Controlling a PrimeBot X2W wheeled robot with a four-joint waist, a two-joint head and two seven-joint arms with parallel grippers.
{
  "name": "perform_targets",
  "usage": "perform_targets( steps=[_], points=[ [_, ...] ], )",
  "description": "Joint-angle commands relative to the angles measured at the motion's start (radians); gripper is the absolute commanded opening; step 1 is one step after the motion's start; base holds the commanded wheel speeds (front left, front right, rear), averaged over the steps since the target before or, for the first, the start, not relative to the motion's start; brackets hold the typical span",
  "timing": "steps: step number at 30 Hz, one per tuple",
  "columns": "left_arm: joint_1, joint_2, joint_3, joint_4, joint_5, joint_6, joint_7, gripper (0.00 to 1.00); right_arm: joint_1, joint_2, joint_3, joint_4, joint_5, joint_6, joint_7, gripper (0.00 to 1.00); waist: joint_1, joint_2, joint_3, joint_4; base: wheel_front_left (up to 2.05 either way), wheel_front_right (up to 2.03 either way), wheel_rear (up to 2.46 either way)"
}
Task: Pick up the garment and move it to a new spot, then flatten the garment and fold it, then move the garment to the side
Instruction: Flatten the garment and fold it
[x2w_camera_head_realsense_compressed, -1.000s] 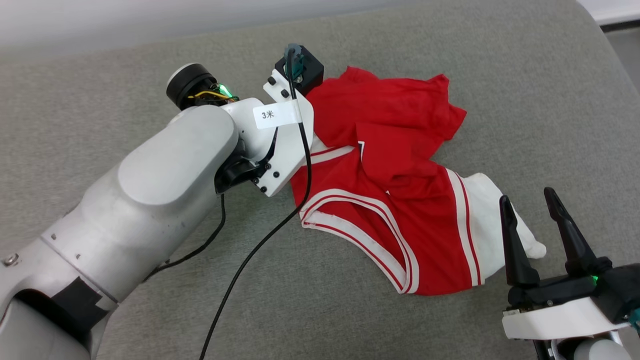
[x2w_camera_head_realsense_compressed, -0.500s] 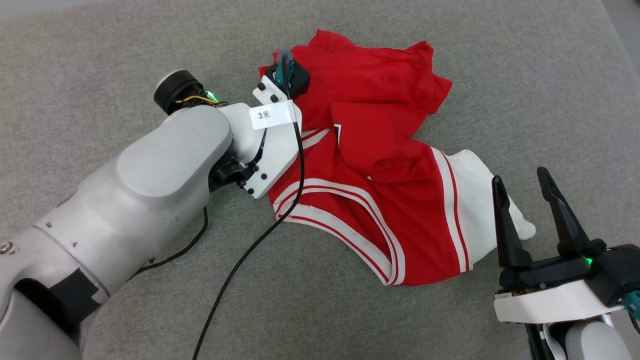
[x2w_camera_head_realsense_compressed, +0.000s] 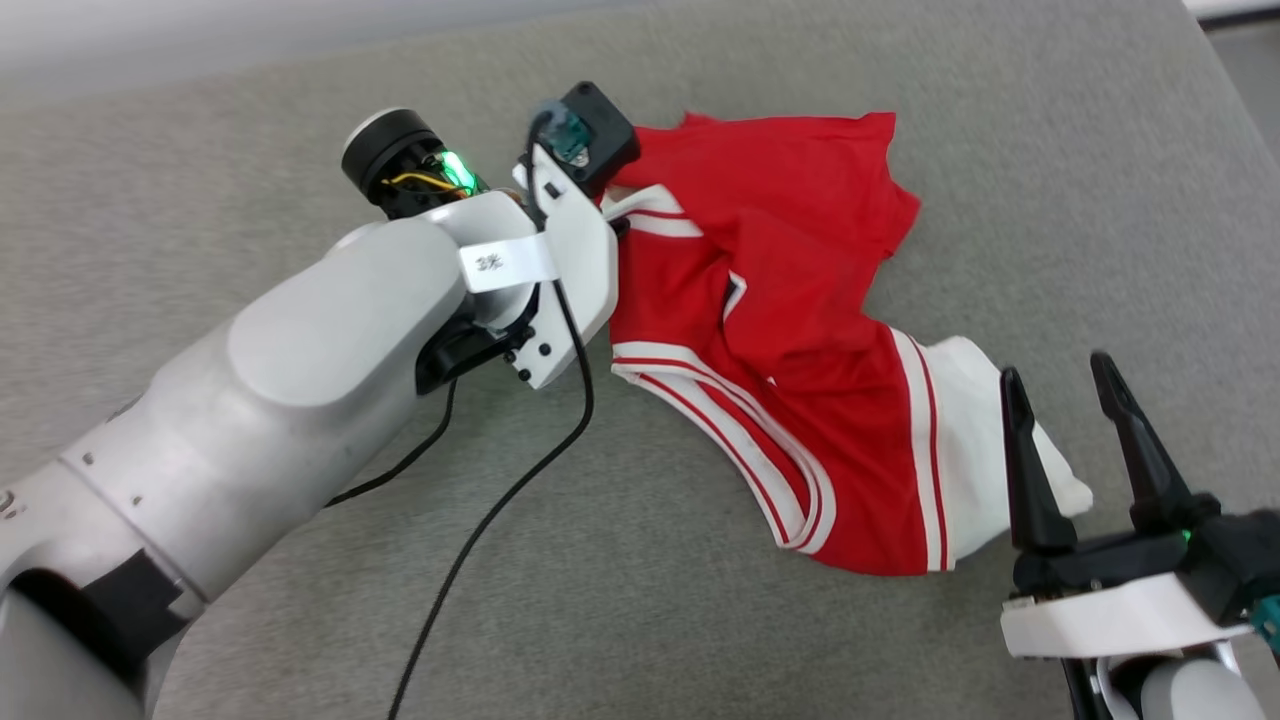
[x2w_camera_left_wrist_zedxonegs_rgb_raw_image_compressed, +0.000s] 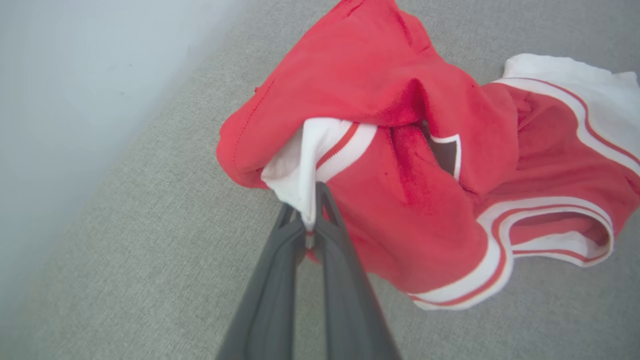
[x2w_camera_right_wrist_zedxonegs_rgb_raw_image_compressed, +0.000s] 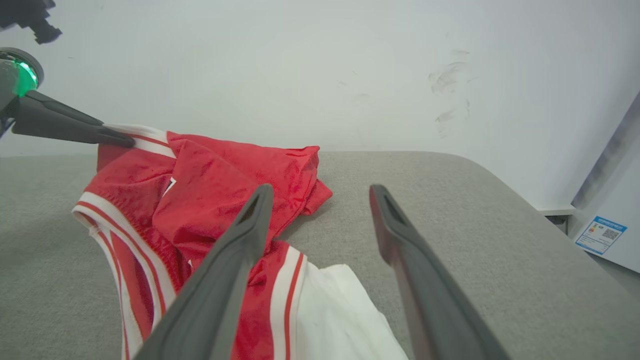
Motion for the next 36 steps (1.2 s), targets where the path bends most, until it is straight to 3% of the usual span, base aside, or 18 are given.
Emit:
perform_targets(
  steps=[1, 9, 19, 24, 31, 36],
  points=[
    [0.028, 0.012, 0.008, -0.006, -0.002, 0.005, -0.021, 0.00, 0.020, 0.001, -0.004, 0.001, -0.001, -0.001, -0.002, 1.00, -0.0001, 0.0000, -0.046, 0.040, 0.00, 0.00, 0.00],
    [0.165, 0.124, 0.067, -0.114, -0.032, 0.096, -0.176, 0.00, 0.075, -0.011, -0.022, 0.006, -0.014, -0.001, -0.002, 1.00, -0.0001, 0.0000, -0.135, 0.115, 0.00, 0.00, 0.00],
    [0.444, 0.356, 0.144, -0.356, -0.108, 0.348, -0.298, 0.00, 0.136, -0.019, -0.040, 0.023, -0.023, -0.001, -0.002, 1.00, -0.0001, 0.0000, -0.196, 0.175, 0.00, 0.00, 0.00],
    [0.603, 0.433, 0.157, -0.439, -0.177, 0.433, -0.336, 0.00, 0.156, -0.025, -0.048, 0.036, -0.030, -0.001, -0.002, 1.00, -0.0001, 0.0000, -0.215, 0.191, 0.00, 0.00, 0.00],
    [0.790, 0.414, 0.128, -0.440, -0.271, 0.474, -0.371, 0.00, 0.170, -0.032, -0.058, 0.059, -0.031, -0.001, -0.002, 1.00, -0.0001, 0.0000, -0.230, 0.201, 0.00, 0.00, 0.00],
    [0.872, 0.343, 0.091, -0.389, -0.313, 0.451, -0.365, 0.00, 0.173, -0.035, -0.062, 0.076, -0.034, -0.001, -0.002, 1.00, -0.0001, 0.0000, -0.233, 0.204, 0.00, 0.00, 0.00]
  ],
)
